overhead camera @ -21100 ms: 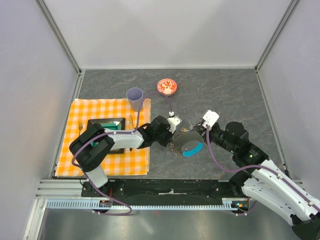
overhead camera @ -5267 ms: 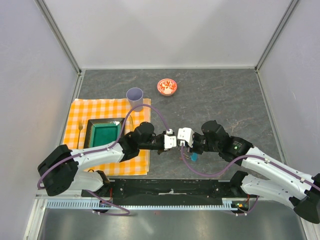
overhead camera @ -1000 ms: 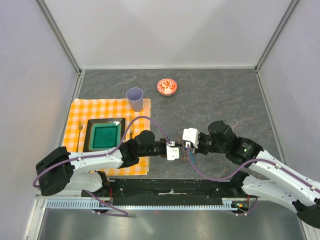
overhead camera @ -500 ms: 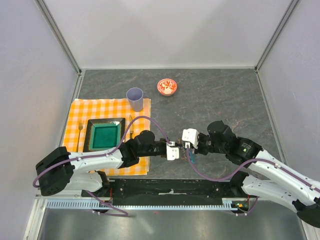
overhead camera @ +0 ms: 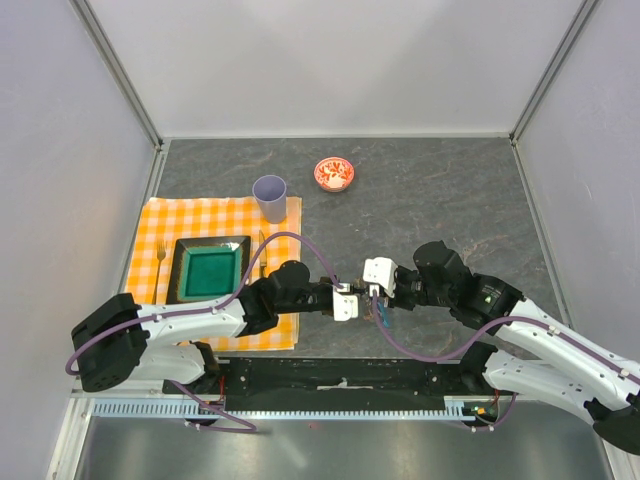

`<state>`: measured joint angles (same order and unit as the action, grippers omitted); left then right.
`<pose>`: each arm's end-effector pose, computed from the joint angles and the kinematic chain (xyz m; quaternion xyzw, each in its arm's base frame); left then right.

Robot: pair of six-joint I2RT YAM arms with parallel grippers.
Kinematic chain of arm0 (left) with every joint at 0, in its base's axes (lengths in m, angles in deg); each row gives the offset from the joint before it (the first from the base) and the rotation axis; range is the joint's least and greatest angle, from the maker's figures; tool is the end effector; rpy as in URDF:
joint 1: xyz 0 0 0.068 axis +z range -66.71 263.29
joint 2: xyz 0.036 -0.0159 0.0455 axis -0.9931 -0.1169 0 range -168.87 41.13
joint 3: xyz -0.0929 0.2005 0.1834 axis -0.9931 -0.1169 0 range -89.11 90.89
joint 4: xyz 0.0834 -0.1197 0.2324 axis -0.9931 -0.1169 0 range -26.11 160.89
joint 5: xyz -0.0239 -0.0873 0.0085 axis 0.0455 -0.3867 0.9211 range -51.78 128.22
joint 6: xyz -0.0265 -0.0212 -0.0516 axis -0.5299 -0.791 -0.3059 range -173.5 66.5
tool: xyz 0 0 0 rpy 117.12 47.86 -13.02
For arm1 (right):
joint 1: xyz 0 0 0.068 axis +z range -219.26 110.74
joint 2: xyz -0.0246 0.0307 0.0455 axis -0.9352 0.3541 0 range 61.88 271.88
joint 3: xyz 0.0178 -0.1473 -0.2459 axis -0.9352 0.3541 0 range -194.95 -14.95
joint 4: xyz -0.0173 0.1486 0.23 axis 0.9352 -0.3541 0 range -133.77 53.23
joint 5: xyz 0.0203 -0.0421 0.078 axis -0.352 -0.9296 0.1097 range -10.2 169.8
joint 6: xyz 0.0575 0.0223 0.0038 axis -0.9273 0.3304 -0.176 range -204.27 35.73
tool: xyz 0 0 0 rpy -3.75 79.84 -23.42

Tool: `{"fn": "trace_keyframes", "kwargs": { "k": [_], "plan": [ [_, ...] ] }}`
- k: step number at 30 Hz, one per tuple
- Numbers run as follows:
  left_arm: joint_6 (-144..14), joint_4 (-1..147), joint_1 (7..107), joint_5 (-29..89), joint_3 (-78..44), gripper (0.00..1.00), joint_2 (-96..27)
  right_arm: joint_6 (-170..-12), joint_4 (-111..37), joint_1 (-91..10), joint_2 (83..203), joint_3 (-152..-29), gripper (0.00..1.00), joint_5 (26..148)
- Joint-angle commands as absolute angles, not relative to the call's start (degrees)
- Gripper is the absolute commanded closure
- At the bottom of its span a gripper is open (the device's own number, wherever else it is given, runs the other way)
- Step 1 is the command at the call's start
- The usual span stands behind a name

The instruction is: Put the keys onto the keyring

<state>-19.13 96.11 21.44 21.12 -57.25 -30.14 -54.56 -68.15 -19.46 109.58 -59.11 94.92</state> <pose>0.1216 -0.2563 0.2305 0.6418 0.4530 -0.2582 0.5623 0.1146 0.1544 0.2956 -0.6089 0.6368 0.1948 0.4310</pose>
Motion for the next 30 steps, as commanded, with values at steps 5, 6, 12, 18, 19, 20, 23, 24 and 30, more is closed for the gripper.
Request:
{"fn": "trace_keyframes", "kwargs": {
  "k": [5,6,12,18,19,20,23,24,30],
  "plan": [
    [-19.93,99.99,21.59,18.8,-55.18,0.98,-29.71,-54.3,-66.74,-18.9,109.51,-59.42,1.0,96.41],
    [-19.93,100.07,21.59,18.71,-55.18,0.98,-29.62,-54.3,-66.83,-18.9,109.6,-59.33,1.0,96.41],
    [-19.93,99.55,21.59,18.01,-55.1,0.98,-29.62,-54.13,-66.74,-18.81,109.69,-59.42,1.0,96.24],
    [-19.84,99.19,21.59,17.31,-54.83,0.98,-29.36,-54.04,-66.83,-18.46,109.69,-59.42,1.0,96.24],
    [-19.75,99.02,21.59,17.31,-54.83,0.98,-29.36,-53.95,-66.92,-18.37,109.77,-59.51,1.0,96.41],
    [-19.58,98.76,21.59,17.22,-54.74,0.98,-29.36,-53.95,-67.09,-18.29,109.78,-59.59,1.0,96.59],
    [-19.14,98.05,21.59,17.3,-54.57,0.98,-29.18,-53.78,-67.62,-17.76,109.69,-59.51,1.0,96.68],
    [-18.88,97.7,21.59,17.31,-54.39,0.98,-29.18,-53.69,-67.71,-17.58,109.6,-59.51,1.0,96.68],
    [-18.08,96.03,21.68,15.29,-53.6,0.98,-28.92,-53.07,-69.03,-15.56,109.77,-59.6,1.0,94.75]
  ]
}}
